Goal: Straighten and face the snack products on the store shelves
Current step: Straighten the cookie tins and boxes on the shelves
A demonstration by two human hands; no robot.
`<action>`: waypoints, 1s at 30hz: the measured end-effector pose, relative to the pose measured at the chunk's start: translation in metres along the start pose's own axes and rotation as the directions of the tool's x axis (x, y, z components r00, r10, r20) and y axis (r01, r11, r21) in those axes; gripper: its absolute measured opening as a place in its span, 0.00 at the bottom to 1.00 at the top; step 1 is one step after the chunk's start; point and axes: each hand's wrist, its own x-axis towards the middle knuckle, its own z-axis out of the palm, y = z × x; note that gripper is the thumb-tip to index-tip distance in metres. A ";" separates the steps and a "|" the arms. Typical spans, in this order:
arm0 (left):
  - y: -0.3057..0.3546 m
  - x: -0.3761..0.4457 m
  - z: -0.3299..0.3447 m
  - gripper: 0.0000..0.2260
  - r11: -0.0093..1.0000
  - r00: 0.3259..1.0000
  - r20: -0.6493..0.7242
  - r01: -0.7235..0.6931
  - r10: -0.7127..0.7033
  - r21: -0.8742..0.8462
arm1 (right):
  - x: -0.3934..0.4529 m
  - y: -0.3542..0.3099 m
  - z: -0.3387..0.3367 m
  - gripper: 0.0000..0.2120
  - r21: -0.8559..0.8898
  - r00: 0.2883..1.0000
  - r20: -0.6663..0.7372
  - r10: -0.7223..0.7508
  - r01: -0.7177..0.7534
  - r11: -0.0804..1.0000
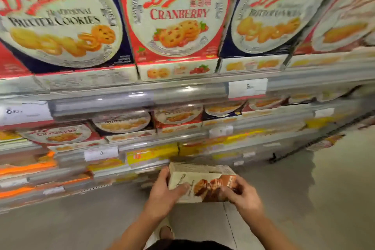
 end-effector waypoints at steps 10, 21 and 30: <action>0.047 -0.065 0.174 0.05 0.995 0.984 0.174 0.028 -0.045 0.098 | -0.078 0.086 -0.154 0.20 0.377 0.982 -0.189 0.021 0.053 0.925; 0.041 -0.075 0.288 0.15 0.967 0.918 0.373 0.042 -0.137 0.252 | -0.121 0.166 -0.246 0.19 0.575 0.919 -0.372 0.130 0.119 0.809; 0.075 -0.011 0.343 0.19 0.938 0.824 0.544 -0.045 -0.160 0.344 | -0.097 0.171 -0.288 0.33 0.638 0.888 -0.420 0.184 0.145 0.757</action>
